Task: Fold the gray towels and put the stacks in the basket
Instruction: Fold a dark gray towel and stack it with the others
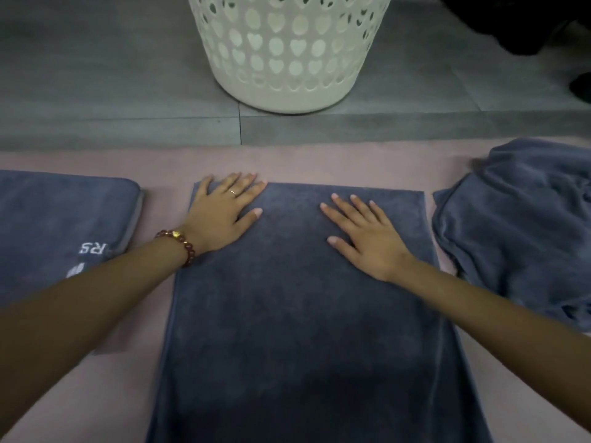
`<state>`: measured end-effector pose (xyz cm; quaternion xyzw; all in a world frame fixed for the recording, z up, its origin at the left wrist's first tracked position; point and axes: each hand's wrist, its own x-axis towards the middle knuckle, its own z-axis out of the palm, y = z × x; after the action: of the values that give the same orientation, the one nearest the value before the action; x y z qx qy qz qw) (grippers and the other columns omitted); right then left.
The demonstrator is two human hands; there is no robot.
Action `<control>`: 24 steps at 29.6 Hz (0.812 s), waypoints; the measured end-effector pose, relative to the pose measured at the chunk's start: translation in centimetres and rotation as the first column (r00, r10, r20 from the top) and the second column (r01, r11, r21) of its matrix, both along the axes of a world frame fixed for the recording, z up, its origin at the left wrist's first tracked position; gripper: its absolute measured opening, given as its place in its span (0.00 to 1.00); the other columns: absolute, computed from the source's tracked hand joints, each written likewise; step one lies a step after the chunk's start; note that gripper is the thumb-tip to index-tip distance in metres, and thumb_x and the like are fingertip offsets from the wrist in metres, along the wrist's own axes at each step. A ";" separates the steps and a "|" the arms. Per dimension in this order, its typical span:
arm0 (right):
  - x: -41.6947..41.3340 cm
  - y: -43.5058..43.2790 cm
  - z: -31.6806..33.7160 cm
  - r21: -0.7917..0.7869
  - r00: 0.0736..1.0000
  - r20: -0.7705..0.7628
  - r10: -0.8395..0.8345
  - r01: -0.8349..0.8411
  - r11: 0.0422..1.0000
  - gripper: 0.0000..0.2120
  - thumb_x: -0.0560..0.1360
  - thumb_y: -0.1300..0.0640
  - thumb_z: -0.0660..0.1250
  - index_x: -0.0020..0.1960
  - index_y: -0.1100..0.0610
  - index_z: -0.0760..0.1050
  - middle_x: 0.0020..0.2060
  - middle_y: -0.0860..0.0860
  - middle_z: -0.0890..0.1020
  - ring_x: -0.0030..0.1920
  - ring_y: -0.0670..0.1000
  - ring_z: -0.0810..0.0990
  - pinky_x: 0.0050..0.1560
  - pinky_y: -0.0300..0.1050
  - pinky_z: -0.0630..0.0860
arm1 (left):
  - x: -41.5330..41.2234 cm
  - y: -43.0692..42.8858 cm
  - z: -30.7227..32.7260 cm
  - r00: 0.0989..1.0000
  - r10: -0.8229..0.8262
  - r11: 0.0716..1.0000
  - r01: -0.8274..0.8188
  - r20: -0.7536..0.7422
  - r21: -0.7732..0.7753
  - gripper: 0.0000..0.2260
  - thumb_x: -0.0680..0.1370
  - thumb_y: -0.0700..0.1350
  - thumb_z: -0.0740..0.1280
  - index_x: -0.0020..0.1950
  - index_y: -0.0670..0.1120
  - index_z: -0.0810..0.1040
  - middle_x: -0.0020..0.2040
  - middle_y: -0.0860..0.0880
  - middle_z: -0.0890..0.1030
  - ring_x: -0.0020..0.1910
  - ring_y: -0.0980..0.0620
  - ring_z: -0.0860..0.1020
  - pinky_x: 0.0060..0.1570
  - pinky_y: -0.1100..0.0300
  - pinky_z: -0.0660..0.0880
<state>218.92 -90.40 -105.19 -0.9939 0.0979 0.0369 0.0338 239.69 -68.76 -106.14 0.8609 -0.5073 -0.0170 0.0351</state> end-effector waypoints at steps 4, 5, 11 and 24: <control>-2.5 -5.3 0.4 0.010 0.932 -0.009 -0.363 0.363 0.932 0.41 0.68 0.33 0.33 0.77 0.49 0.50 0.77 0.50 0.54 0.76 0.55 0.52 0.75 0.50 0.45 | 0.1 -0.3 0.5 0.992 0.118 0.992 -0.115 -0.042 0.053 0.30 0.75 0.64 0.39 0.77 0.57 0.51 0.78 0.53 0.54 0.76 0.49 0.52 0.69 0.36 0.47; -3.3 -5.8 0.6 0.013 0.903 -0.039 -0.428 0.428 0.903 0.43 0.67 0.33 0.32 0.77 0.52 0.49 0.77 0.52 0.53 0.76 0.55 0.51 0.75 0.50 0.45 | -0.4 -0.4 0.5 0.979 0.194 0.980 -0.190 -0.061 0.066 0.28 0.78 0.63 0.42 0.77 0.56 0.51 0.78 0.52 0.52 0.76 0.47 0.50 0.68 0.35 0.47; -11.5 2.2 2.0 0.022 0.986 -0.001 -0.165 0.165 0.986 0.33 0.79 0.38 0.41 0.75 0.57 0.58 0.74 0.56 0.61 0.74 0.57 0.60 0.74 0.48 0.47 | -9.0 4.4 0.7 0.930 0.354 0.935 -0.352 -0.101 0.040 0.31 0.77 0.62 0.41 0.78 0.51 0.48 0.78 0.41 0.47 0.76 0.37 0.46 0.68 0.33 0.43; -26.8 10.6 4.3 0.398 0.756 -0.041 -0.653 0.612 0.683 0.27 0.75 0.57 0.66 0.71 0.61 0.62 0.68 0.59 0.67 0.68 0.58 0.66 0.68 0.49 0.62 | -21.0 15.4 2.2 0.823 0.392 0.885 -0.460 -0.410 -0.077 0.27 0.79 0.48 0.54 0.74 0.35 0.58 0.75 0.34 0.54 0.74 0.36 0.54 0.72 0.55 0.47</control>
<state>192.15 -79.76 -100.90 -0.8718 0.4239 -0.0103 0.2452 218.69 -53.40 -103.97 0.9259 -0.2843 -0.1324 0.2107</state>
